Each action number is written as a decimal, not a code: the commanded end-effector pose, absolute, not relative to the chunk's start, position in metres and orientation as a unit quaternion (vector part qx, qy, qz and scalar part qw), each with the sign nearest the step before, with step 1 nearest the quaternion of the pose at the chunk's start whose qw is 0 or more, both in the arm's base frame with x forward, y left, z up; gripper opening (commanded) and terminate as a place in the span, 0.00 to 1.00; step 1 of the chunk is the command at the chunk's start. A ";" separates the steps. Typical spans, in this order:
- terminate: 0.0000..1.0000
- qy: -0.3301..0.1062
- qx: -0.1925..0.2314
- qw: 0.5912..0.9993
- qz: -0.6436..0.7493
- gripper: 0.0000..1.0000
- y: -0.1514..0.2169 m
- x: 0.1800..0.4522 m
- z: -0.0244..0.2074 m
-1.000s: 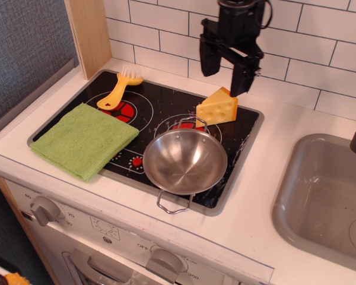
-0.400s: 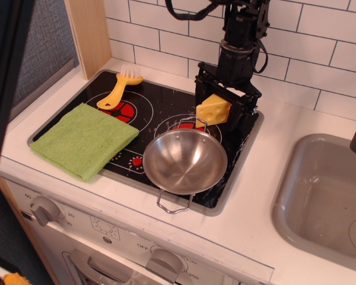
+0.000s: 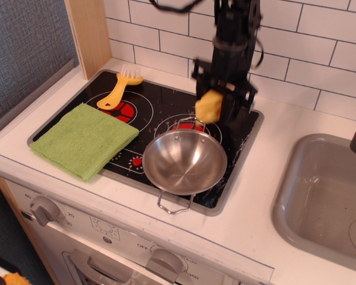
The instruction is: Move the cheese to the towel
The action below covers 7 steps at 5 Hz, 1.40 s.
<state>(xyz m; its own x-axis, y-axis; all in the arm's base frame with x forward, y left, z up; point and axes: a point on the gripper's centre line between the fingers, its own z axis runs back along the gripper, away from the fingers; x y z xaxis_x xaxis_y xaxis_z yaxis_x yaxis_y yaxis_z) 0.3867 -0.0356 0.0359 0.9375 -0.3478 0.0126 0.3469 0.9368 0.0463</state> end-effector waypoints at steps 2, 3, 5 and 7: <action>0.00 -0.068 0.023 0.997 -0.007 0.00 0.028 0.334 0.119; 0.00 -0.045 0.032 0.997 0.045 0.00 0.066 0.306 0.106; 0.00 -0.062 -0.002 0.998 0.012 0.00 0.108 0.293 0.058; 0.00 -0.075 -0.017 0.997 -0.014 0.00 0.119 0.290 0.045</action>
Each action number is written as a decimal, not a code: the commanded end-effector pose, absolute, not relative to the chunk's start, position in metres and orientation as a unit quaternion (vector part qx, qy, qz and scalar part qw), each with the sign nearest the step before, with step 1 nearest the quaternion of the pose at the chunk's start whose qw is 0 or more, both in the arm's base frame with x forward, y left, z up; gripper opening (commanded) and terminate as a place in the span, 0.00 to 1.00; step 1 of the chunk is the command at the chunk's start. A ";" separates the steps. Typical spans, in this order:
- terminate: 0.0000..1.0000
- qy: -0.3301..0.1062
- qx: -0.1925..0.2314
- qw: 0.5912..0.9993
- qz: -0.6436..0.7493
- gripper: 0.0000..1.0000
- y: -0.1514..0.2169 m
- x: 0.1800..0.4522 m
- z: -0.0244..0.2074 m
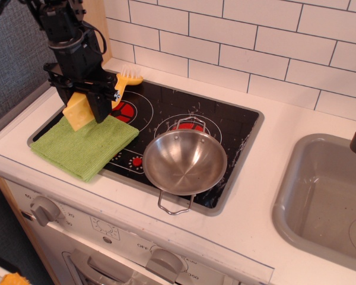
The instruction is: Move the cheese to the towel
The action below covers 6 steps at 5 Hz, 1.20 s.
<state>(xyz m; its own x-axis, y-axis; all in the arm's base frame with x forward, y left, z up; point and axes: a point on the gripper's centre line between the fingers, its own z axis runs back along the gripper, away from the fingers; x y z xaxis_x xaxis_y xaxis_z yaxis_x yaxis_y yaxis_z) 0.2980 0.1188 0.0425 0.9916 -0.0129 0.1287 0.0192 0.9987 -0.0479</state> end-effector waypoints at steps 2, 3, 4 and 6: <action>0.00 -0.032 0.020 0.999 -0.030 0.00 0.118 0.286 0.041; 0.00 -0.023 0.023 0.999 -0.031 1.00 0.117 0.287 0.041; 0.00 -0.022 0.019 0.999 -0.025 1.00 0.116 0.286 0.044; 0.00 -0.050 0.009 0.998 -0.028 1.00 0.096 0.291 0.091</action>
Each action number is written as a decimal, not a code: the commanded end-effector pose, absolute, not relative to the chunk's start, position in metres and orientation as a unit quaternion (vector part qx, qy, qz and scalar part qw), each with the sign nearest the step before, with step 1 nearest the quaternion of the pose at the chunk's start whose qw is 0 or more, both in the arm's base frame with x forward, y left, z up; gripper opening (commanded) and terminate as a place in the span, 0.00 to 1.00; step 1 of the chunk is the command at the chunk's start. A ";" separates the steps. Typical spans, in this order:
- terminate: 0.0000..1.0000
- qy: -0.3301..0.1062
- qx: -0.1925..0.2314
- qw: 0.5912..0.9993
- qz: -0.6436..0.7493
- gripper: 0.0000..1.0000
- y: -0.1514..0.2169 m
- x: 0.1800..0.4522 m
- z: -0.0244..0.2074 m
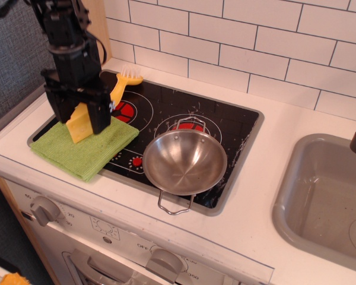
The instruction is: Move the cheese to the towel
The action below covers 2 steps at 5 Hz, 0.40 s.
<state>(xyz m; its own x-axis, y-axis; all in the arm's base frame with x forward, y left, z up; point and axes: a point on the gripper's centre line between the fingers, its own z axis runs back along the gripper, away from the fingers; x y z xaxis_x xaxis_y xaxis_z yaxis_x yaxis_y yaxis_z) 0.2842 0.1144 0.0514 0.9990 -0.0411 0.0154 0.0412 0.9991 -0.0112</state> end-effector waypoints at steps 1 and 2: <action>0.00 -0.043 0.016 0.998 -0.044 1.00 0.082 0.298 0.095; 0.00 -0.036 0.017 0.998 -0.048 1.00 0.077 0.301 0.094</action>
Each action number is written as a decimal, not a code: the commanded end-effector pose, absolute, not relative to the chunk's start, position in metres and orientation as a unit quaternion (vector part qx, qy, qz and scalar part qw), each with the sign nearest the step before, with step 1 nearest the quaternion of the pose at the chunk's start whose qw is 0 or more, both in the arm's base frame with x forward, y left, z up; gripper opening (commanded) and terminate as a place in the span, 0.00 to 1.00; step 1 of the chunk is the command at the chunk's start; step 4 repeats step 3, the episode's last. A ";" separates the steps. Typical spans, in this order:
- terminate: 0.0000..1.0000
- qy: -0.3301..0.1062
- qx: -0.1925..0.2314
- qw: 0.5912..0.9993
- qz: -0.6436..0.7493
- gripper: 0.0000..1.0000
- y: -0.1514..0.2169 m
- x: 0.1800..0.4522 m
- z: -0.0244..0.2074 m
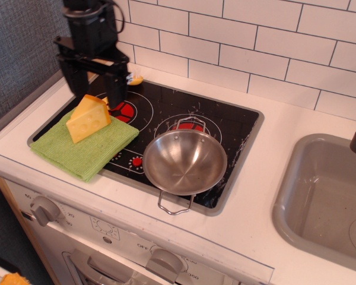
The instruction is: Move the cheese to the towel
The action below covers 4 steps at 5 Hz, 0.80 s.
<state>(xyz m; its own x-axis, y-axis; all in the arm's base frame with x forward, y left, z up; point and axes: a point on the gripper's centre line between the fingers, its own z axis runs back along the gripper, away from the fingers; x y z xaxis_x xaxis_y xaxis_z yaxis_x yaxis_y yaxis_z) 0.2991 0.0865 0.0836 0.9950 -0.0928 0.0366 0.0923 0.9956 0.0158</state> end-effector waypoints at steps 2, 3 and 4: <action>0.00 -0.044 0.027 0.998 -0.035 1.00 0.077 0.300 0.092; 1.00 -0.044 0.027 0.998 -0.035 1.00 0.077 0.300 0.092; 1.00 -0.044 0.027 0.998 -0.035 1.00 0.077 0.300 0.092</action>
